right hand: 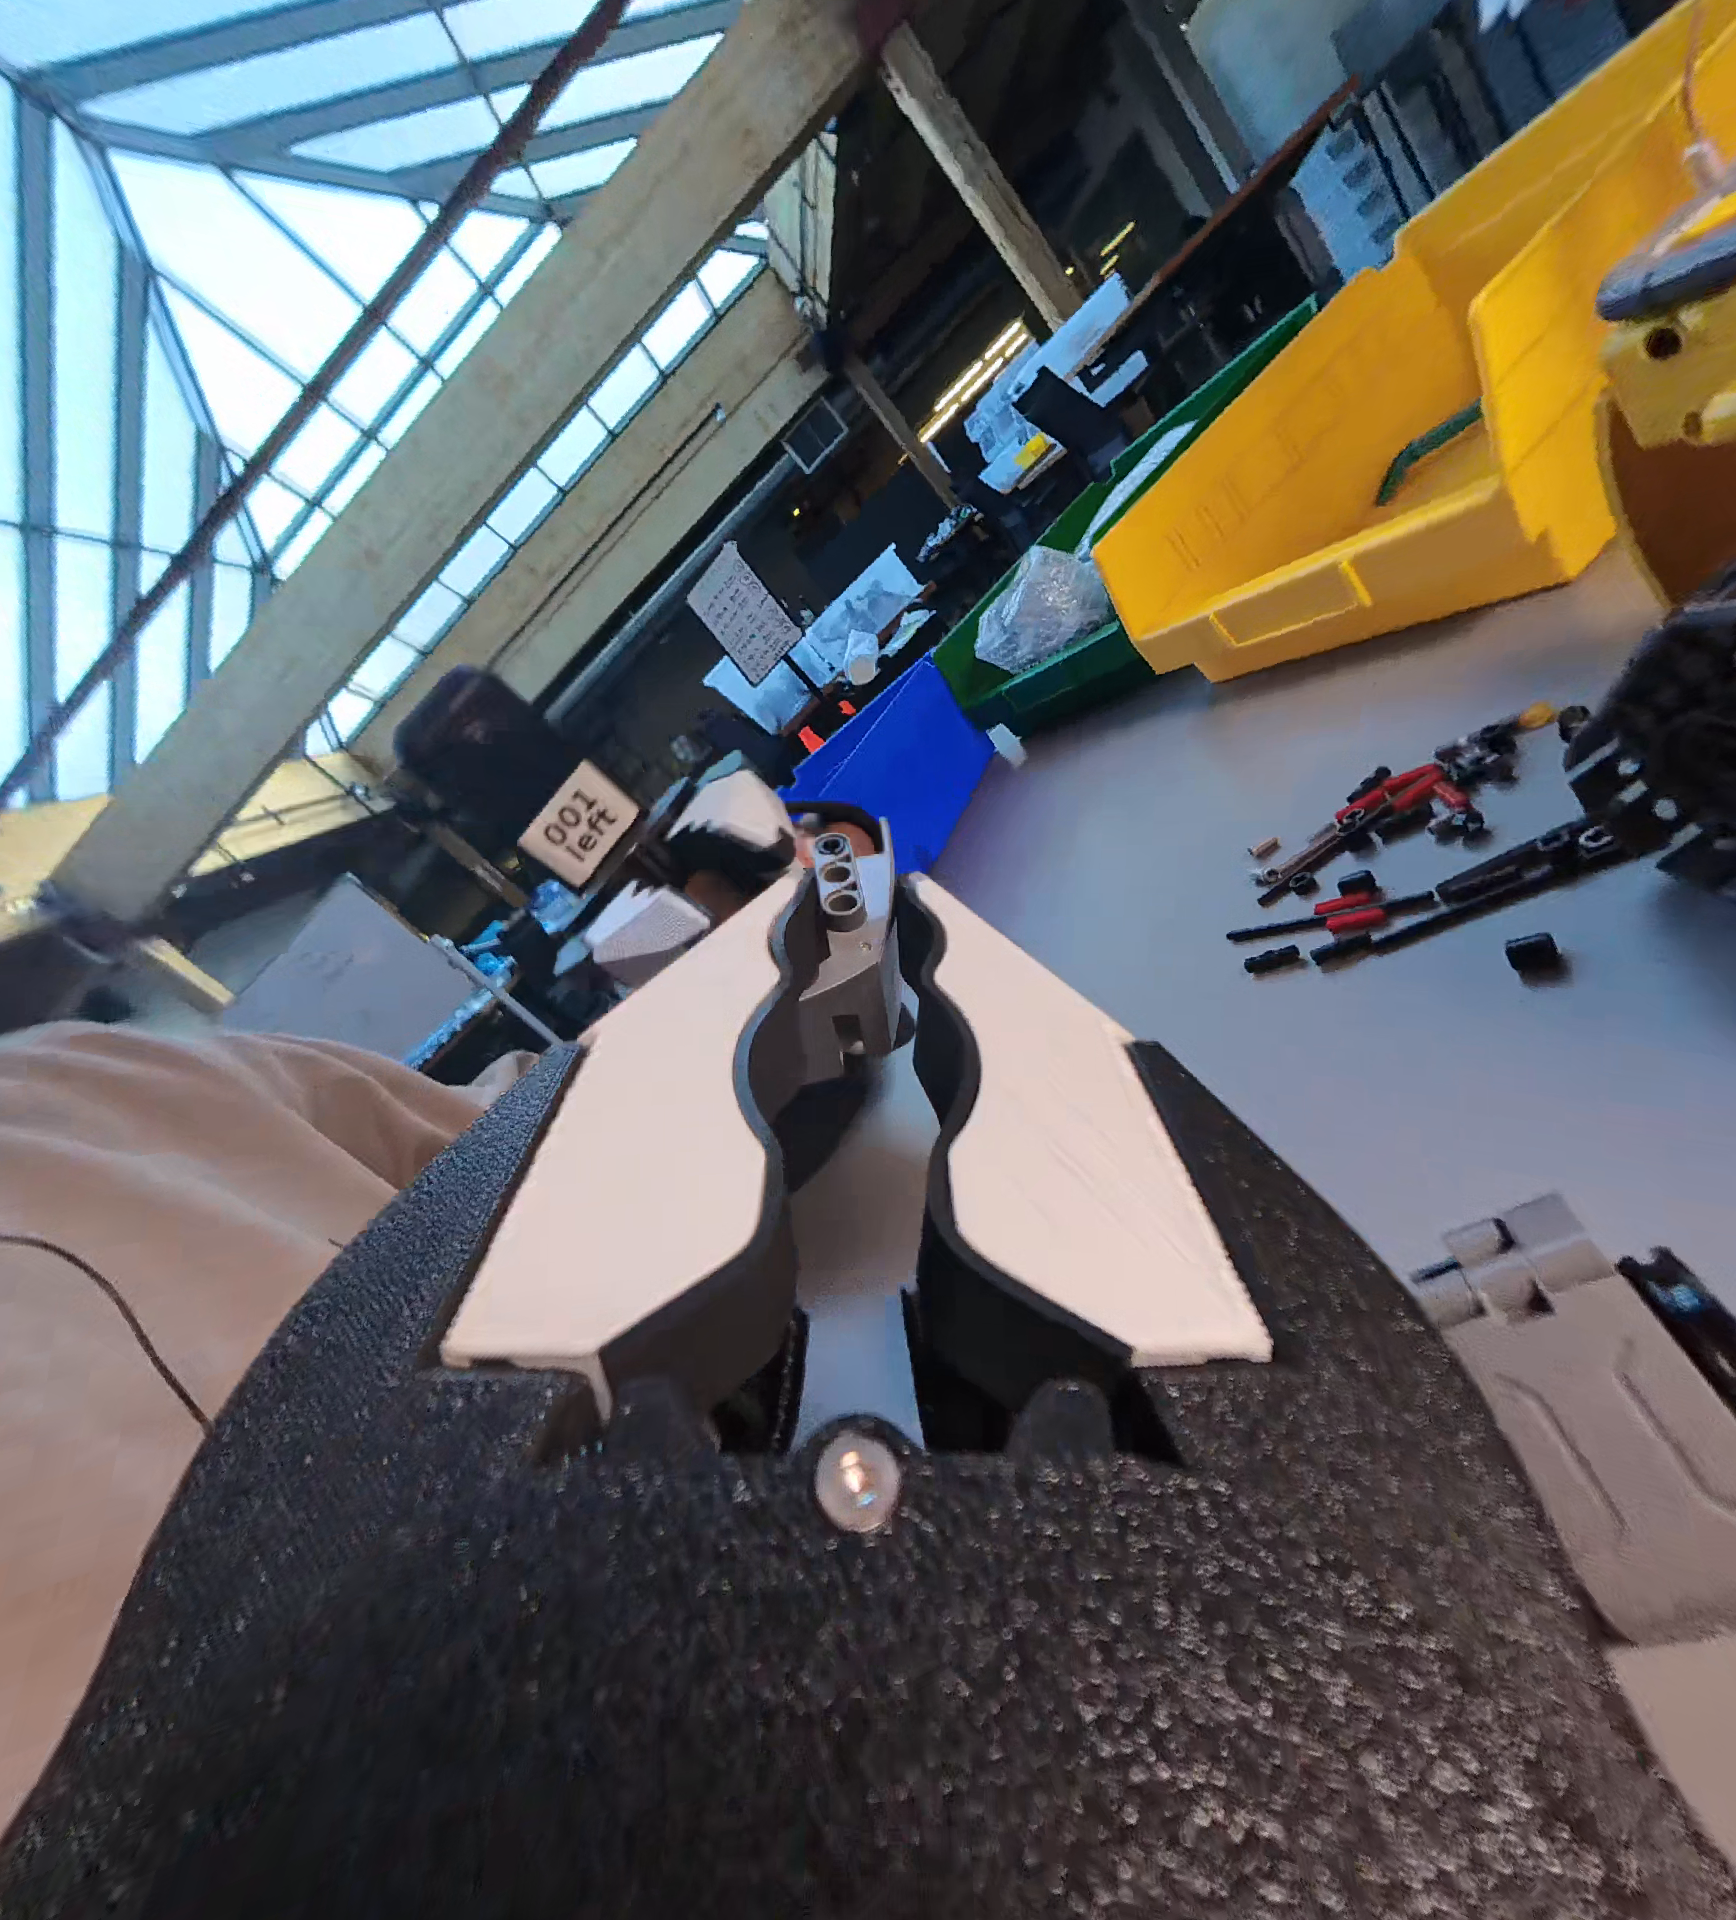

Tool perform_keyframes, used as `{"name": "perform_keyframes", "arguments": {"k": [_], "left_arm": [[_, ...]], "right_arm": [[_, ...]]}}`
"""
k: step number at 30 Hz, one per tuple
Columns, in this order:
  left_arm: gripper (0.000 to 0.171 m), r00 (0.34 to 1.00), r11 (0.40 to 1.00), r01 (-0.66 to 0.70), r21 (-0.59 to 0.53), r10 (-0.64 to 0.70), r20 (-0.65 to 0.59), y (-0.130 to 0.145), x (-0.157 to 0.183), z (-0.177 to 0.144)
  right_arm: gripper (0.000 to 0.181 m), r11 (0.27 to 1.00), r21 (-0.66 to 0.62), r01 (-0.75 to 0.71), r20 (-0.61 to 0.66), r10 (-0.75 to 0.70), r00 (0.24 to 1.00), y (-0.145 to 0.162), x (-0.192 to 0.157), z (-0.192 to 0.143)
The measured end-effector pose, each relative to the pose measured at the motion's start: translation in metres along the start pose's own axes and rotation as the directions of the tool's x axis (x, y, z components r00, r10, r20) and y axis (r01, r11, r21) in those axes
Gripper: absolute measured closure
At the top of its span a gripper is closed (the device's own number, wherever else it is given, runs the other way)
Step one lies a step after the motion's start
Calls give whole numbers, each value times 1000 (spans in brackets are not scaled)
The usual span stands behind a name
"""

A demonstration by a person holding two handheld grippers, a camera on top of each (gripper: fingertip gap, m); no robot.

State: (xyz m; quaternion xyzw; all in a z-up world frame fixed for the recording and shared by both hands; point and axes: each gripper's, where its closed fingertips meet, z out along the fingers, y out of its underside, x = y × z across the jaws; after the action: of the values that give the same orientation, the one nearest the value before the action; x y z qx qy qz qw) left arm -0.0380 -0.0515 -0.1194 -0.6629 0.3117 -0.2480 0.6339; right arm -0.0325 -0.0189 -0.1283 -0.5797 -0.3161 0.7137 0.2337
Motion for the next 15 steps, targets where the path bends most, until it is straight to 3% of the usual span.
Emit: {"name": "perform_keyframes", "arguments": {"k": [3, 10, 11, 15], "left_arm": [[159, 983, 986, -149, -68, 155, 98, 7, -3, 4], [161, 969, 985, -116, -131, 141, 203, 18, -19, 15], [167, 967, 985, -112, -131, 139, 216, 18, -21, 15], [168, 963, 981, -124, -146, 154, 220, 18, -22, 15]], "right_arm": [[167, 990, 44, -135, -3, 135, 991, 2, 4, 5], [168, 980, 109, -166, -25, 169, 985, 9, 3, 18], [168, 978, 119, -170, -22, 173, 985, 9, 3, 18], [168, 991, 97, -94, -56, 100, 993, 9, 4, 18]]}}
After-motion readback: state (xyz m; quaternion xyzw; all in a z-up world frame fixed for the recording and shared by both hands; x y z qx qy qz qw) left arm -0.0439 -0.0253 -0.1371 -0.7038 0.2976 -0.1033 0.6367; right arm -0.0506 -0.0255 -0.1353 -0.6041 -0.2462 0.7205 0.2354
